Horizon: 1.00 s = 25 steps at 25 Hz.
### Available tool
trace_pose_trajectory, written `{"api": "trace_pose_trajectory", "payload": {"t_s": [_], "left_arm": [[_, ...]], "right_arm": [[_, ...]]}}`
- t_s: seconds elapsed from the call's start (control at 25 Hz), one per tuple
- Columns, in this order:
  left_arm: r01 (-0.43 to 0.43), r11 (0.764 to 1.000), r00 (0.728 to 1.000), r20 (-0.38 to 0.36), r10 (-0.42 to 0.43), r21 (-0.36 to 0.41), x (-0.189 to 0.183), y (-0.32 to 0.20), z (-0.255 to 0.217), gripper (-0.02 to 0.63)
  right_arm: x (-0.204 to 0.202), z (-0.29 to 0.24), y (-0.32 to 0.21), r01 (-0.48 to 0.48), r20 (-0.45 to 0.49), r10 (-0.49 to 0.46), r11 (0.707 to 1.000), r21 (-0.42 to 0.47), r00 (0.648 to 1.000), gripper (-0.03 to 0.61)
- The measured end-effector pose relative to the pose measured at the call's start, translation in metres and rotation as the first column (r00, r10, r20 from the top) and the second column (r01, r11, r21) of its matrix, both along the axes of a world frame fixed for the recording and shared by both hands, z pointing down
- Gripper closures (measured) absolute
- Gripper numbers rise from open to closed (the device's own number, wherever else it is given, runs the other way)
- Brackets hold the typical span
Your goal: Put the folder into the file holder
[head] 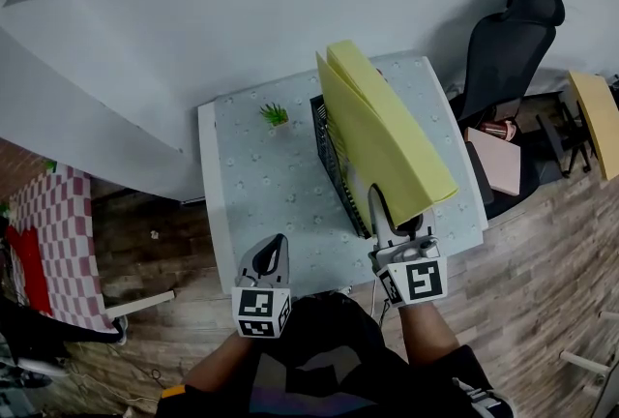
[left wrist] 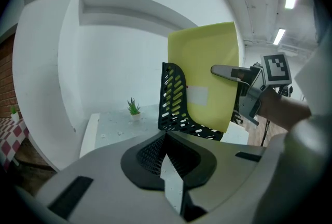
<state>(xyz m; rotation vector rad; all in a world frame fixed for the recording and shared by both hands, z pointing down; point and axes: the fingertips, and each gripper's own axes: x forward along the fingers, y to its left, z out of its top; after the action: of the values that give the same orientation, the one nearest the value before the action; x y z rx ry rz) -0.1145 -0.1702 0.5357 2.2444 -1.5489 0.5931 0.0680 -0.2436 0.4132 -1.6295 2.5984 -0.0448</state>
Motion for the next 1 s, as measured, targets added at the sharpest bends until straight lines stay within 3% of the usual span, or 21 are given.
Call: {"api": "trace_pose_trajectory", "payload": {"t_s": [0.24,0.52,1.0], "left_arm": [[-0.011,1.0,1.0,0.005,0.011,-0.013,0.002,0.0,0.005,0.609],[-0.024,0.999,0.999,0.025,0.025,-0.022,0.0,0.002,0.007,0.609],[-0.062,0.998,0.998,0.026,0.062,-0.03,0.006,-0.001,0.013,0.609]], "right_arm": [[-0.004,-0.012,-0.002,0.003,0.054,-0.006,0.998,0.068,0.999,0.437],[0.0,-0.009,-0.001,-0.027,0.054,0.021,0.995,0.097,0.998,0.439],[0.0,0.059,-0.004,-0.038,0.008,0.038,0.999,-0.004,0.999,0.408]]}}
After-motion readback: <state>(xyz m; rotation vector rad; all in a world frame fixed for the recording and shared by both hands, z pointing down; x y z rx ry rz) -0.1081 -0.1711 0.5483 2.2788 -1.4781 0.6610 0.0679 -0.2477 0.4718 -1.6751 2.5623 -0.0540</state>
